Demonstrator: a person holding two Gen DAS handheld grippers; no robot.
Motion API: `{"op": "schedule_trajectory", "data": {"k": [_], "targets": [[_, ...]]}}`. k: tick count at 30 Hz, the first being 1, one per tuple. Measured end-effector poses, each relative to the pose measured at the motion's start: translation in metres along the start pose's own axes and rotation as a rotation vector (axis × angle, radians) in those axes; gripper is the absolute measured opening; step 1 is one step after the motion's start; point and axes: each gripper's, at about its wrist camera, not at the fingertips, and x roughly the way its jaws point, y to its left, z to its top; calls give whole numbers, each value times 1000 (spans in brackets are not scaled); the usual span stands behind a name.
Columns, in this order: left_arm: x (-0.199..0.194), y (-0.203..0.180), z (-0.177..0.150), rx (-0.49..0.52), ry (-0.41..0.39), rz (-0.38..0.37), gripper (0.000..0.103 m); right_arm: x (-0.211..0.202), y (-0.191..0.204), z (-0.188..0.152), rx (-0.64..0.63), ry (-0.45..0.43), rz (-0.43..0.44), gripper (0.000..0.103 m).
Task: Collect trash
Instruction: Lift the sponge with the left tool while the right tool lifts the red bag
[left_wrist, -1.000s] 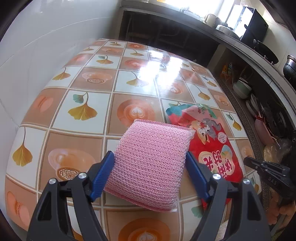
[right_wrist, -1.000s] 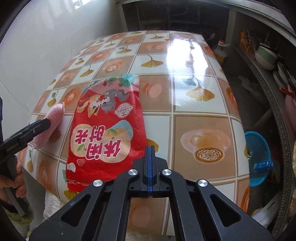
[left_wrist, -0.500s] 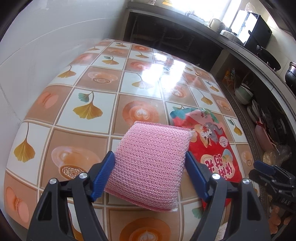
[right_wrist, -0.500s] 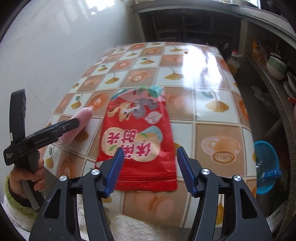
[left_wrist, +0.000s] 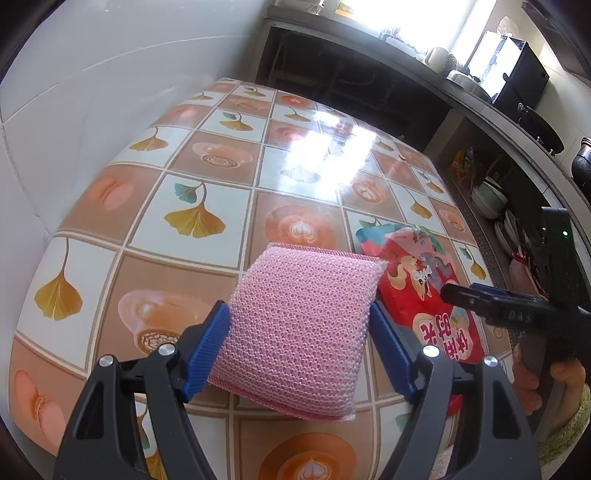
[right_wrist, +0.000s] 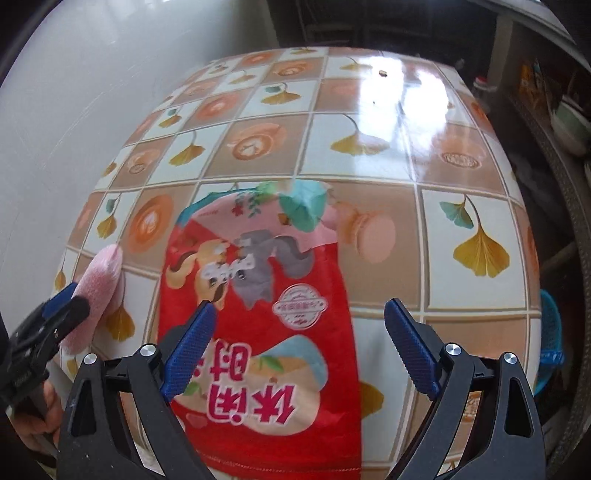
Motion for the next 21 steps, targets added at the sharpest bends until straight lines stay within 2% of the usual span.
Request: {"op": "schedule_trajectory", "data": {"k": [1,5,10,18,19,21], "targets": [[0,-1,-1,4,-2,1,75,5,-2,2,13,21,-1,88],[0,-11,-5,36,-4,-10,75,6,12,-3,-34,16,-51,83],[3,-36,-15,128,-8,-3,75,-2,21,-16,-31,15,-16,73],[13,-79,-34,305,-32,75,75,-12,-7,-20,126,30,211,59],[14,-82,-36,315,-33,81,75,-12,-11,-21,149,34,245,54],[15,-84,-36,323,-35,88,75,-10,-21,-23,211,58,357,51]]}}
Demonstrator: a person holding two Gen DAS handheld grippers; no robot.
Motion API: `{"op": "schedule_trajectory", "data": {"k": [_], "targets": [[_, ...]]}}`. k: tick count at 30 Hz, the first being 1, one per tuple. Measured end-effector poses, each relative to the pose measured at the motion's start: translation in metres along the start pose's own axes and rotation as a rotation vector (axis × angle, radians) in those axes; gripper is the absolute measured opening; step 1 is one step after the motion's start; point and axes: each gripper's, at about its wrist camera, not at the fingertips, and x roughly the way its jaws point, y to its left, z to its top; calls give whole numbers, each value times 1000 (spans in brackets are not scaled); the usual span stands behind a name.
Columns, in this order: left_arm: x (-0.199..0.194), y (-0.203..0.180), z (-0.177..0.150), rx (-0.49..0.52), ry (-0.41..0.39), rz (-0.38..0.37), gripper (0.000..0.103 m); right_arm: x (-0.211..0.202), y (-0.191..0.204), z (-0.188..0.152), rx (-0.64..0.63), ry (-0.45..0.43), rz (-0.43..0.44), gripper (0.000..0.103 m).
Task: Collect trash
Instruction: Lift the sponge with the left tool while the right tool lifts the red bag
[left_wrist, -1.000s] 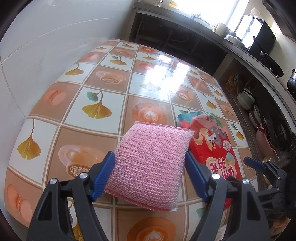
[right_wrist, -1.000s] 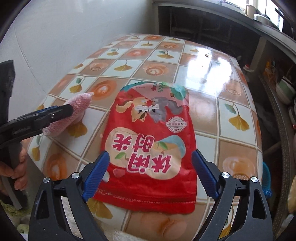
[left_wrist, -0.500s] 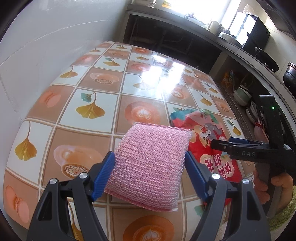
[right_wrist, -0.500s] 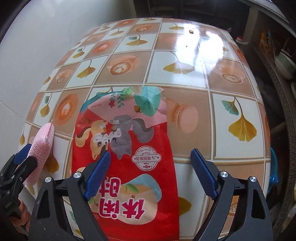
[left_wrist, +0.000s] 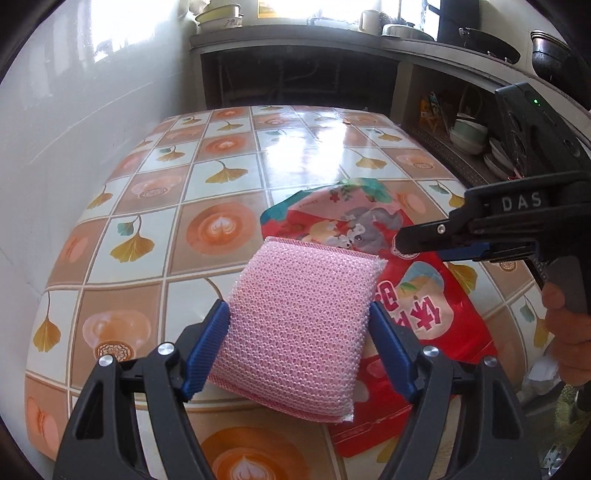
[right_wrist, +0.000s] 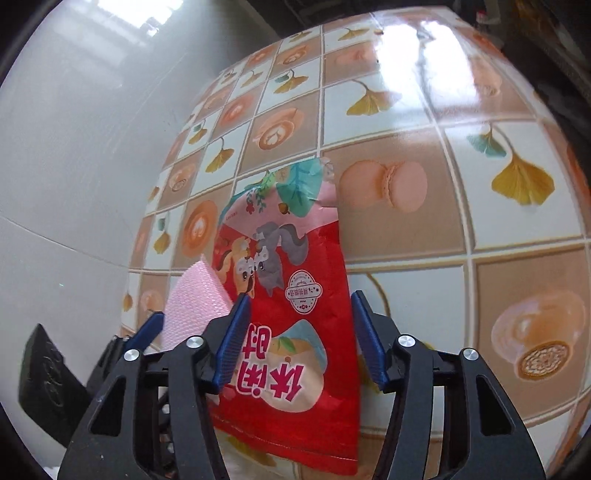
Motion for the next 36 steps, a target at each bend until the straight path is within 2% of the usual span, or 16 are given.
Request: {"op": "schedule_trajectory", "data": {"k": [8,9,11,16,22,24,27,30,34,36], "targets": [[2,5,0,-2,0,-4,74,-3,-24,-11,133,38,323,38],[2,5,0,-3,1,-5,74,-2,-24,-11,138,38,336,36],[2,5,0,-3,0,-6,74,-2,-22,-13,129,35,318,31],[3,6,-1,-7,-4,-7,74,3,-15,-17,113,33,260,8],[-4,17,4,-73,-16,-44,69,-9,-18,-21,101,-14,196,5],[-8,19,7,-82,-29,-45,59,-18,-19,-24,91,-36,179,5],[-14,21,13,-96,-32,-60,50,-36,-22,-28,82,-77,155,4],[-11,21,14,-95,-22,-60,50,-51,-30,-31,86,-118,129,4],[-14,22,16,-82,0,-87,55,-75,-46,-39,96,-161,111,4],[-17,22,18,-65,22,-111,76,-84,-51,-44,90,-177,100,4]]}}
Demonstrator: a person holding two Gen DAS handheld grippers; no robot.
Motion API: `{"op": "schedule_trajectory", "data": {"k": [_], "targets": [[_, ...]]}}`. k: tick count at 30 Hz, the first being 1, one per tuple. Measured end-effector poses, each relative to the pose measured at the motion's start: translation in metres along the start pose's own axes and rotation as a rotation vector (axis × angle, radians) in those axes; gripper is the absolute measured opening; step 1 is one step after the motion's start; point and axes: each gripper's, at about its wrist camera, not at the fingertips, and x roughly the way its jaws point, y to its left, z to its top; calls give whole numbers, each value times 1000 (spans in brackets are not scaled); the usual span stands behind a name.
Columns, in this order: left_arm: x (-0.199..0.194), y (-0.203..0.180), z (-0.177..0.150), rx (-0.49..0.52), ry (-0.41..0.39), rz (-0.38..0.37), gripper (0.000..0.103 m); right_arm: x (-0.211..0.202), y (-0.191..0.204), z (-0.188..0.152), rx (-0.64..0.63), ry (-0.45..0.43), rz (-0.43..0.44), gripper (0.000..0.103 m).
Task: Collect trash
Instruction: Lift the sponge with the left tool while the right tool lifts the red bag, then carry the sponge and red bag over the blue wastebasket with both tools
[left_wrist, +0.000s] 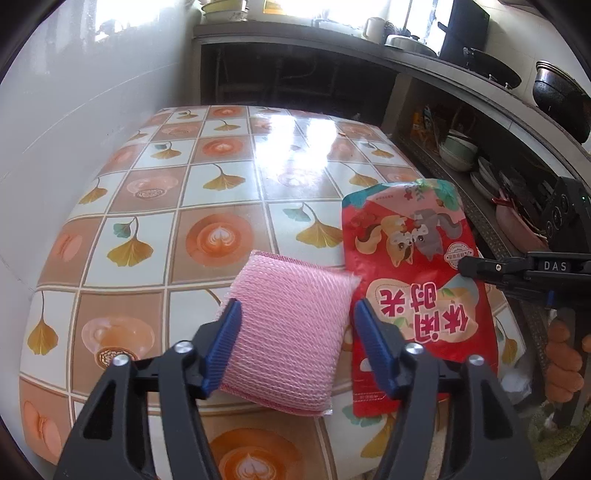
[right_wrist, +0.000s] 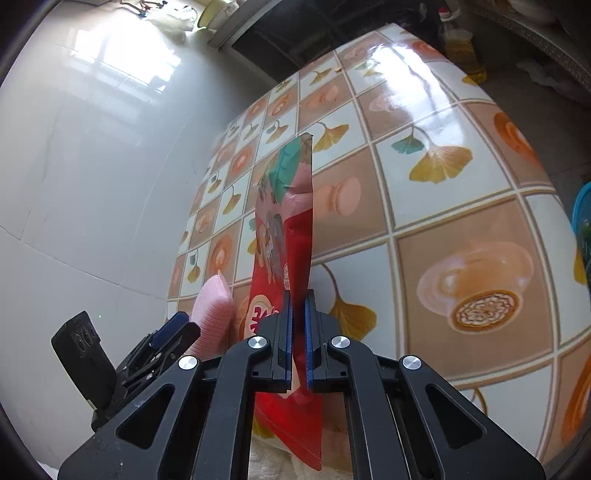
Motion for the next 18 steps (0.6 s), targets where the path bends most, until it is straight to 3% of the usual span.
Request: {"op": "schedule_trajectory", "data": {"k": [4,6,9,12,16,18], "targets": [[-5,4,6,45,36,-39,86,-24,-12,-6,-21,-23,-18,4],[2,2,10,99,111,-63,92,-33,-16,-10,-32,-29,-24,4],[14,-3,14,185,208,-75,93,-38,-14,-16,-42,-42,-32,4],[28,-11,18,277,281,-63,93,-52,-25,-22,-33,-55,-28,4],[46,-20,16,395,363,14,93,-51,-34,-23,-10,-64,-15,4],[54,-20,15,406,396,33,93,-58,-41,-30,4,-65,-7,4]]}}
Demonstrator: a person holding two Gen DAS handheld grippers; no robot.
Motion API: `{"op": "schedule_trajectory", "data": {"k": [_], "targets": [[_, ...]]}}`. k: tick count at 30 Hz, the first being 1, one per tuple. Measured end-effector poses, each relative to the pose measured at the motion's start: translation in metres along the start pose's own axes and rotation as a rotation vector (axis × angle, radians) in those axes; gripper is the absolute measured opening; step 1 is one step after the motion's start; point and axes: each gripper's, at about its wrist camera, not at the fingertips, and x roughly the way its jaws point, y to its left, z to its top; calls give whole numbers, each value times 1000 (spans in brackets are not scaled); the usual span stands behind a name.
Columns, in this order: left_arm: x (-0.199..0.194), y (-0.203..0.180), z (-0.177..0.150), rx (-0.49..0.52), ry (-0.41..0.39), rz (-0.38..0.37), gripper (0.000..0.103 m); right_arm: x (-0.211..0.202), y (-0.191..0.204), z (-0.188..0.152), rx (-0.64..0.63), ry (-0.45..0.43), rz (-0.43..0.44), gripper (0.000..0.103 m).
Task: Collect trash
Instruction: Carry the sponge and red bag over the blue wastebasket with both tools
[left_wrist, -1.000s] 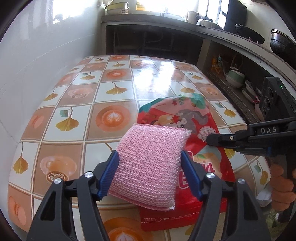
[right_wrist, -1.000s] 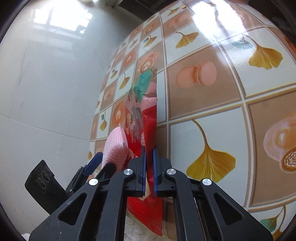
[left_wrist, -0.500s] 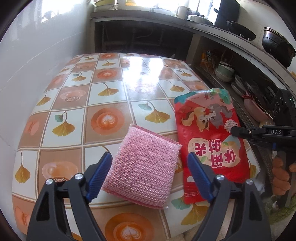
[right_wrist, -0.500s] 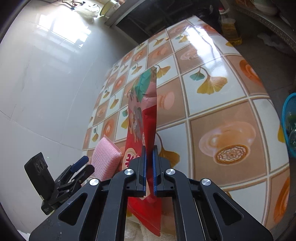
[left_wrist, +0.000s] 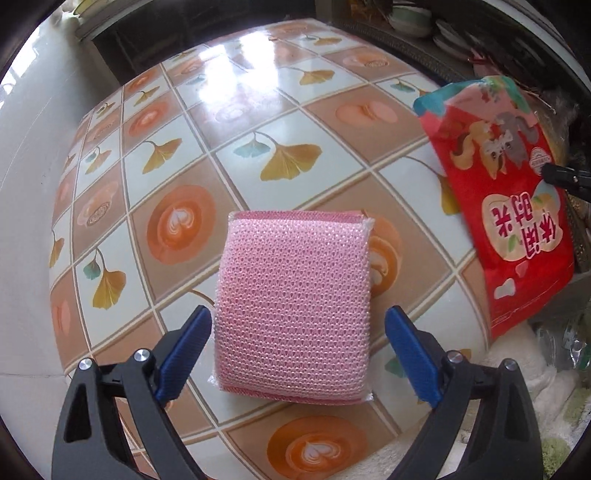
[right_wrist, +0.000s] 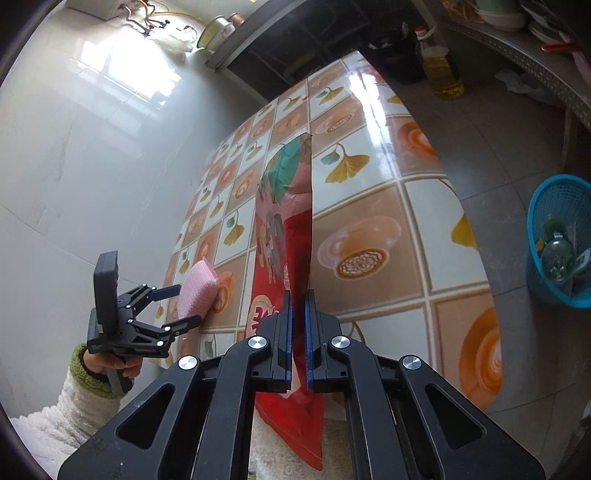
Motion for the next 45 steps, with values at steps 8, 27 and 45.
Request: {"op": "schedule_trajectory", "data": {"k": [8,27,45], "targets": [[3,11,2,-111,13,-2,77,-7,-35,-14,110,6,111,4],[-1,-252,247,92,-77,-447,78,-187,-131,-32,282,-483,-405,4],[264,-406,336,-19,380,-460,93,-63,-282,39,320,-212,-920,16]]}}
